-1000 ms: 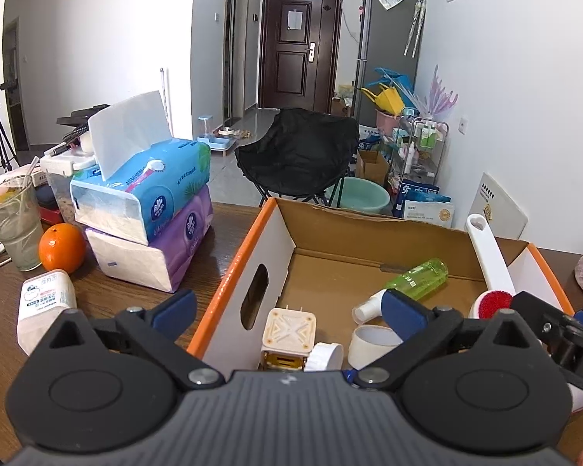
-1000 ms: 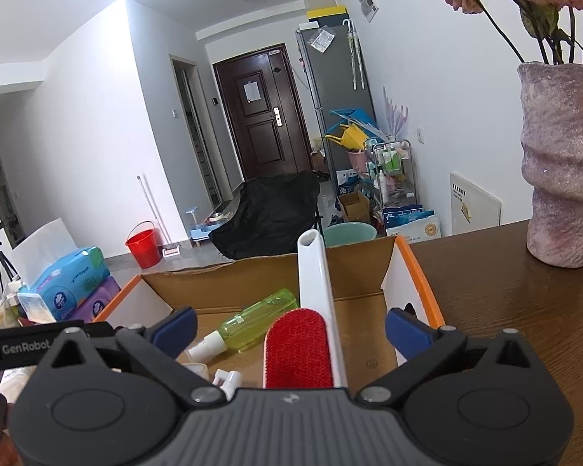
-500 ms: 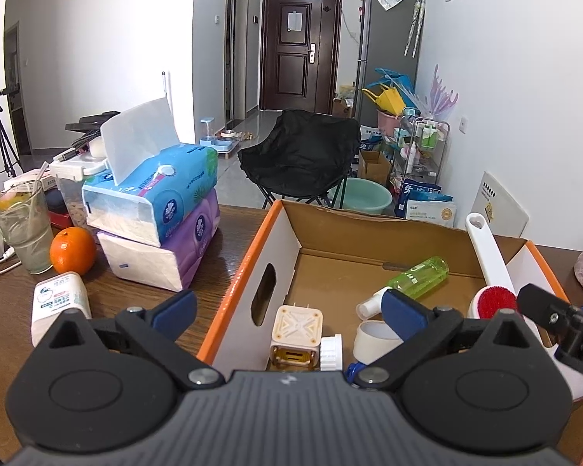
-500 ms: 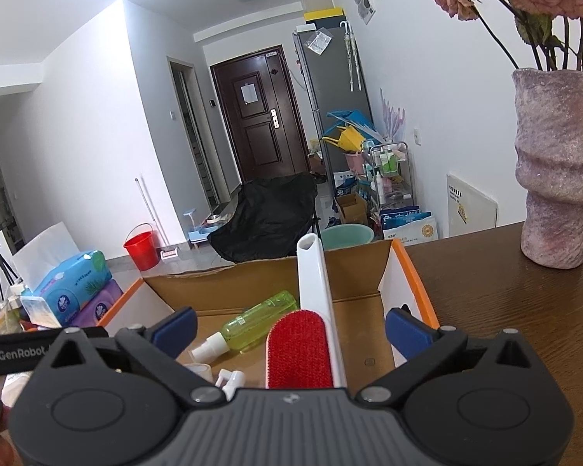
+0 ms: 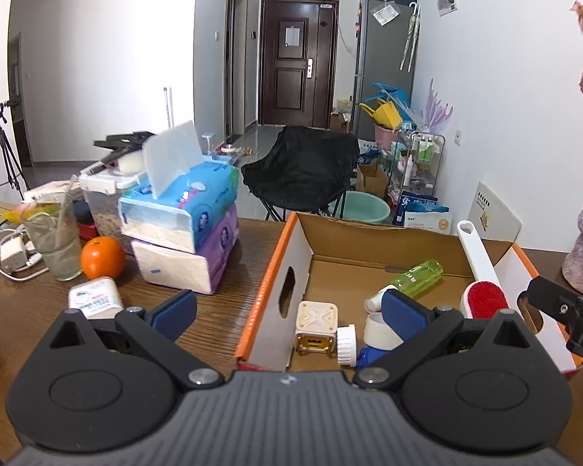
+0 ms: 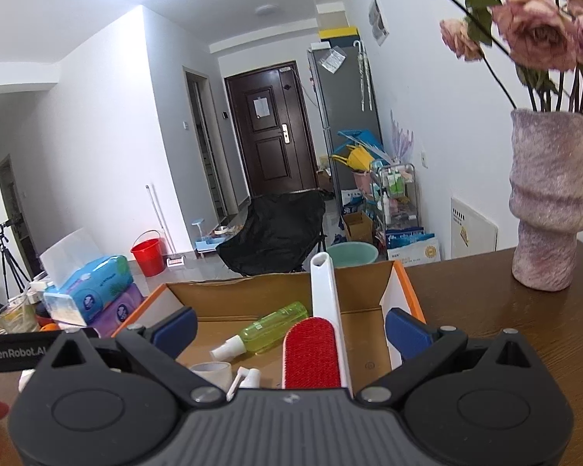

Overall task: Organize rigid objects
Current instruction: 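Withdraw both tools from the box back over the table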

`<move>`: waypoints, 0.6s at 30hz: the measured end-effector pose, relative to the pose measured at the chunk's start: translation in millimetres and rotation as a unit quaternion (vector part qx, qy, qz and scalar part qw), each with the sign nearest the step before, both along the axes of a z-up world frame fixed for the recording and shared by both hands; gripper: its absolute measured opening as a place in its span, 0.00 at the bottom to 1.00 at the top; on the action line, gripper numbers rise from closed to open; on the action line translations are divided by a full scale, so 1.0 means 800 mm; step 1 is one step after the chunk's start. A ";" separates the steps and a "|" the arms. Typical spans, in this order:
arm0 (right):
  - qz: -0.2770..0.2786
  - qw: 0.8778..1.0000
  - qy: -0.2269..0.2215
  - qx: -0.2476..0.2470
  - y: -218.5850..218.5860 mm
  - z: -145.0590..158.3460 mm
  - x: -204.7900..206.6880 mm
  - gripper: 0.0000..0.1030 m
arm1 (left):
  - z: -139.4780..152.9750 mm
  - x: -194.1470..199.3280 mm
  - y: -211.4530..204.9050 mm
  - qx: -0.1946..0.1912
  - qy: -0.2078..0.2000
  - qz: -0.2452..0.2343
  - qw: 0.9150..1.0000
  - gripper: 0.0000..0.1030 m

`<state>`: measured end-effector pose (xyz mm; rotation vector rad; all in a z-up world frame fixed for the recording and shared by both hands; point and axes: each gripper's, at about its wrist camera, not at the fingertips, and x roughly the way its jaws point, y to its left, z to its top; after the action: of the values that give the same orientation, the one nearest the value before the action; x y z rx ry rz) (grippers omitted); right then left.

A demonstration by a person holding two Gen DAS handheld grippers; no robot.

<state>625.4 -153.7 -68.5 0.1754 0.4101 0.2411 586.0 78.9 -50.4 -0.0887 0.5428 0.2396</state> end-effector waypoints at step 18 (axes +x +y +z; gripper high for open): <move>0.021 0.998 -0.049 -0.025 0.011 0.027 -0.107 1.00 | 0.007 -0.125 0.037 -0.002 -0.018 -0.004 1.000 1.00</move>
<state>539.5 -144.9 -46.7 0.1046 0.3221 0.2790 485.8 108.7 -45.2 -0.0946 0.5080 0.2289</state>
